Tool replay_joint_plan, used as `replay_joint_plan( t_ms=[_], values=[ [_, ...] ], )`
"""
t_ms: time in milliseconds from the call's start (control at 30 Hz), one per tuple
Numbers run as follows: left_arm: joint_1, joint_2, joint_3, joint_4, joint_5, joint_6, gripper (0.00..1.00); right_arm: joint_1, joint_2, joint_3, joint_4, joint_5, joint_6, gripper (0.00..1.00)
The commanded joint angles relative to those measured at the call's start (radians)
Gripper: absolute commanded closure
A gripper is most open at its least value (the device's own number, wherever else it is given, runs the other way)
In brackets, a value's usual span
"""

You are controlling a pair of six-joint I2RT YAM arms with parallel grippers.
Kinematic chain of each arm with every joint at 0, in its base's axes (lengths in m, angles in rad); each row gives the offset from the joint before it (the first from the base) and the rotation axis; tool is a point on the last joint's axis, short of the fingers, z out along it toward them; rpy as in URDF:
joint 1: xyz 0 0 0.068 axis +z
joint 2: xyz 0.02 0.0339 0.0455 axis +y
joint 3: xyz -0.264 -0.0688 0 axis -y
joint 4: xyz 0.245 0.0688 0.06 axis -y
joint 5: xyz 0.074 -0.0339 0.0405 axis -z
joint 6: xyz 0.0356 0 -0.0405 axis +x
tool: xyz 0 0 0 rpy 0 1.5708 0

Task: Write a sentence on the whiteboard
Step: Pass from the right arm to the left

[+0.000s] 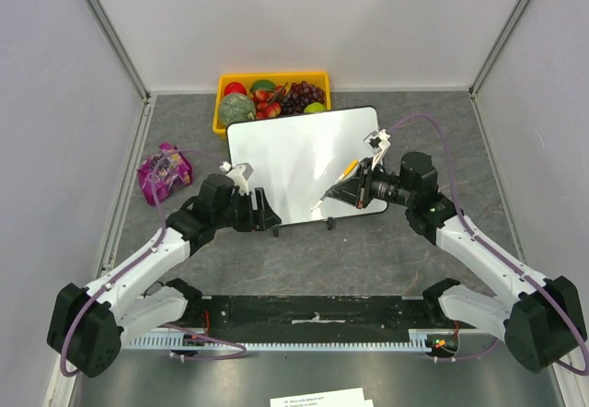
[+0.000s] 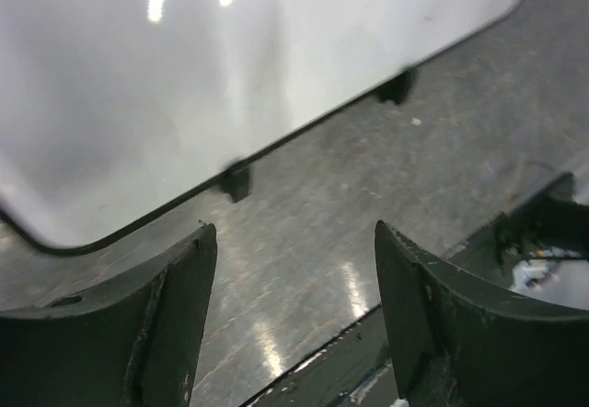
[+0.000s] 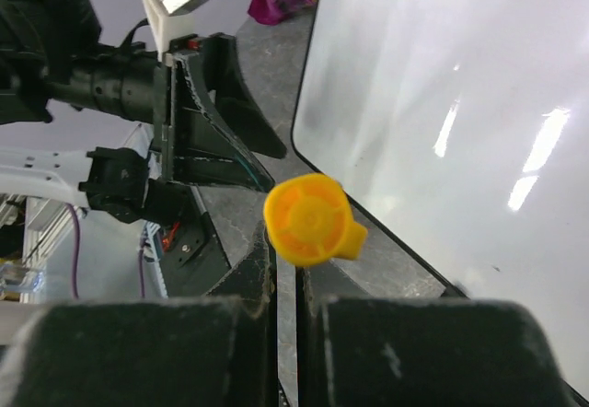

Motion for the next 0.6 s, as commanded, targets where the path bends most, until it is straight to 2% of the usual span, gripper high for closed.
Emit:
replay_joint_plan(
  t_ms=[0,200,433,567],
  values=[
    [-0.020,0.029,-0.008,0.273,0.244,0.039,0.26,0.000,-0.002,-0.010,0.078,-0.109,0.027,1.00],
    [-0.020,0.102,0.096,0.291,0.388,0.119,0.25,0.000,-0.006,-0.014,0.077,-0.133,0.049,1.00],
    [-0.035,0.100,0.106,0.425,0.555,0.156,0.25,0.061,0.047,0.003,0.125,-0.153,0.078,1.00],
    [-0.078,0.082,0.109,0.465,0.594,0.174,0.25,0.112,0.087,0.027,0.147,-0.141,0.088,1.00]
  ],
)
